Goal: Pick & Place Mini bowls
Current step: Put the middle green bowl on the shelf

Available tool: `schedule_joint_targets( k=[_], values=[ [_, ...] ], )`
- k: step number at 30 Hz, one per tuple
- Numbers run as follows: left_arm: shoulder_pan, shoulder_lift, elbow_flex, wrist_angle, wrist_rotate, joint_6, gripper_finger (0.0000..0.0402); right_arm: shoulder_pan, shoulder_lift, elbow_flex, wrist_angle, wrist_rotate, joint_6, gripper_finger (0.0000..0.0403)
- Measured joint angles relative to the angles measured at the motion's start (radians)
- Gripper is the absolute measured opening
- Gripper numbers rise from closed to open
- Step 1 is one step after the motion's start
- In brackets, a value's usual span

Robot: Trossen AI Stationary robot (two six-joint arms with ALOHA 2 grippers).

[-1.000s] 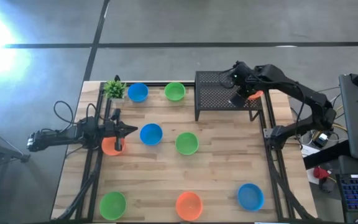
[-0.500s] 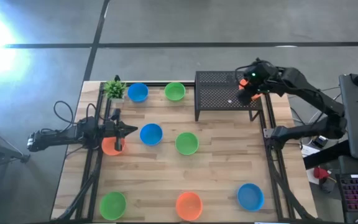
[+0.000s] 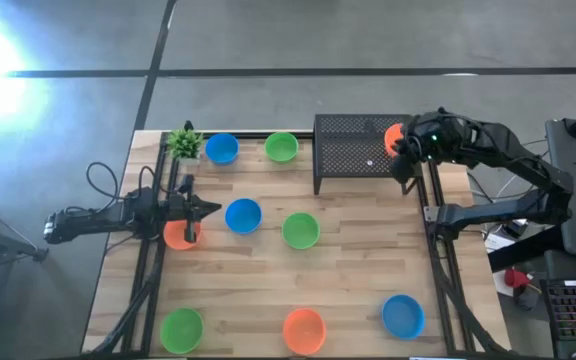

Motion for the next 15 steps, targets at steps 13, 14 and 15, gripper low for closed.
schedule_joint_targets(
  k=[13, 14, 15],
  values=[
    [0.000, 0.000, 0.000, 0.000, 0.000, 0.000, 0.0000, 0.253, -0.011, -0.011, 0.131, 0.000, -0.055, 0.0068],
    [0.000, 0.000, 0.000, 0.000, 0.000, 0.000, 0.0000, 0.271, -0.008, -0.014, 0.142, 0.000, -0.057, 0.0068],
    [0.000, 0.000, 0.000, 0.000, 0.000, 0.000, 0.0000, 0.287, -0.006, -0.015, 0.151, 0.000, -0.058, 0.0068]
  ],
)
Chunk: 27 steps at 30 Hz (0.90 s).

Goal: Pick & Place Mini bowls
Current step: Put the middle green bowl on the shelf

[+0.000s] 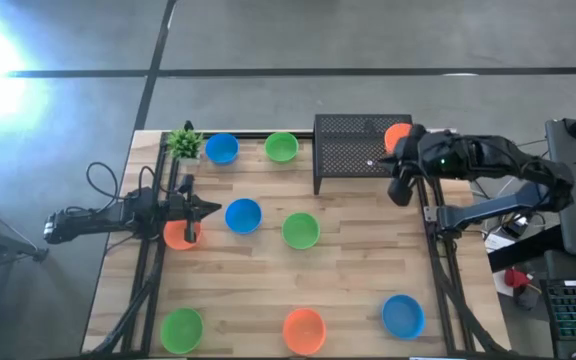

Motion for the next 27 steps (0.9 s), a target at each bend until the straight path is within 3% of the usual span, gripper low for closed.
schedule_joint_targets(
  k=[13, 27],
  values=[
    [0.000, 0.000, 0.000, 0.000, 0.000, 0.000, 0.0000, 0.179, 0.044, -0.056, 0.087, -0.002, -0.028, 0.0068],
    [0.000, 0.000, 0.008, 0.074, -0.017, 0.054, 0.0000, 0.192, 0.044, -0.077, 0.234, 0.001, -0.085, 0.0068]
  ],
)
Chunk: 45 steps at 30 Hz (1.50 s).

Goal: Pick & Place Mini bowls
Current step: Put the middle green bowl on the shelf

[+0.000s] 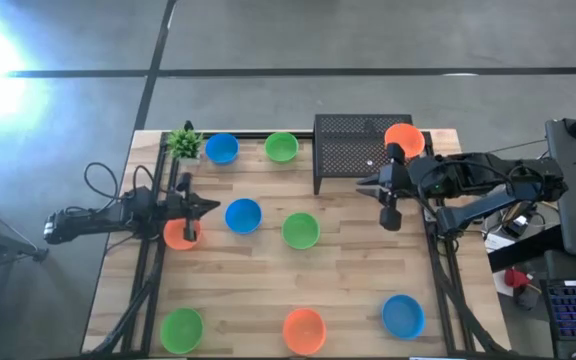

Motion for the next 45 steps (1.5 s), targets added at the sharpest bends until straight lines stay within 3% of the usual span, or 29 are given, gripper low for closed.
schedule_joint_targets(
  k=[5, 10, 16, 27, 36, 45],
  values=[
    [-0.001, 0.003, 0.043, -0.003, -0.085, 0.003, 0.0000, 0.000, 0.005, 0.000, 0.000, 0.000, 0.008, 0.0068],
    [-0.001, 0.051, 0.132, -0.109, -0.116, -0.022, 0.0000, 0.000, 0.012, -0.002, 0.007, 0.000, 0.011, 0.0068],
    [-0.001, 0.188, 0.241, -0.233, -0.166, -0.044, 0.0000, 0.000, 0.024, -0.013, 0.033, 0.000, 0.026, 0.0068],
    [-0.001, 0.498, 0.422, -0.374, -0.140, -0.045, 0.0000, 0.000, 0.057, -0.135, 0.147, -0.020, 0.088, 0.0068],
    [-0.001, 0.610, 0.437, -0.377, -0.105, -0.028, 0.0000, 0.000, 0.082, -0.319, 0.423, -0.150, 0.056, 0.0068],
    [-0.001, 0.638, 0.439, -0.366, -0.102, 0.004, 0.0000, 0.000, 0.115, -0.428, 0.542, -0.150, 0.099, 0.0068]
  ],
)
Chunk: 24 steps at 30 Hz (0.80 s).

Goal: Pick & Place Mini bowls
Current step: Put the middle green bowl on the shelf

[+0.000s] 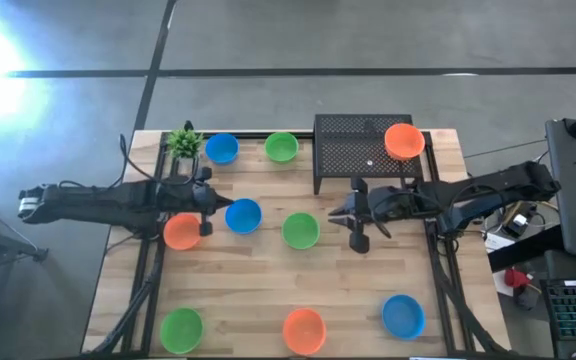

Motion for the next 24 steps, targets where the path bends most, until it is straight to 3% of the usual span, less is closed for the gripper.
schedule_joint_targets(
  k=[7, 15, 24],
  values=[
    [0.000, 0.018, -0.002, 0.004, 0.001, 0.008, 0.0000, 0.000, 0.086, -0.020, 0.066, 0.004, -0.061, 0.0072],
    [0.000, 0.029, -0.002, 0.020, 0.005, 0.010, 0.0000, -0.003, 0.213, 0.024, 0.051, 0.082, -0.065, 0.0117],
    [0.000, 0.029, -0.002, 0.022, 0.005, 0.011, 0.0000, -0.051, 0.362, 0.081, 0.050, 0.080, 0.214, 0.0133]
  ],
)
